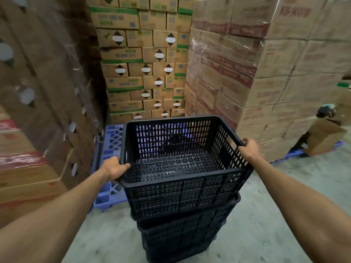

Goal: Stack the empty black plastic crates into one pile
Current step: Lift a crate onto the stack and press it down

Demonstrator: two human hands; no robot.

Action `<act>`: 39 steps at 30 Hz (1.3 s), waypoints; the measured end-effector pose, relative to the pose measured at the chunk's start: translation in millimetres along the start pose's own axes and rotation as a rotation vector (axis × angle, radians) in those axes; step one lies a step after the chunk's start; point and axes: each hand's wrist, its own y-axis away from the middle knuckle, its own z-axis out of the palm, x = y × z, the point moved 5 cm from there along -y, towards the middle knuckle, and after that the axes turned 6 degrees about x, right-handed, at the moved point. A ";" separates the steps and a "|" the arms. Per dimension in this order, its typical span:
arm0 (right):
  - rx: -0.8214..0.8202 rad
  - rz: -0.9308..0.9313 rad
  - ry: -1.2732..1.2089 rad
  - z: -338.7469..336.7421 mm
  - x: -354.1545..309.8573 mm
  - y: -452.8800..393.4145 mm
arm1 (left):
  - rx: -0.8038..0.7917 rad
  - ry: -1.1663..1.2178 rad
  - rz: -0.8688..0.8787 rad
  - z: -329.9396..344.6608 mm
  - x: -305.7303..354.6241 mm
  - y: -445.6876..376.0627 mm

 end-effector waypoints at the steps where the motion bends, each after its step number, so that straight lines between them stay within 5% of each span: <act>1: -0.004 -0.056 0.066 -2.4 -2.7 4.9 | 0.013 -0.010 0.012 4.1 3.5 4.0; 6: -0.087 -0.257 0.409 8.1 -8.4 39.1 | 0.073 0.037 -0.037 20.5 1.2 22.1; 11: -0.151 -0.542 0.207 10.5 -32.2 79.3 | 0.060 -0.026 -0.072 21.7 9.8 31.5; 13: -0.254 -0.712 0.255 21.2 -43.2 108.3 | 0.022 -0.013 -0.078 28.6 11.1 36.5; 16: -0.201 -0.866 0.425 31.5 -49.2 130.0 | -0.011 0.061 -0.101 33.7 6.3 42.4; 20: -0.051 -0.869 0.542 31.6 -47.1 138.6 | -0.006 0.066 -0.099 30.2 6.5 48.6; 33: -0.013 -0.814 0.557 35.4 -48.1 144.1 | -0.131 0.078 -0.135 26.4 -0.5 33.1; 39: 0.031 -0.788 0.538 34.7 -46.6 146.4 | -0.023 -0.028 -0.132 29.6 -0.4 43.4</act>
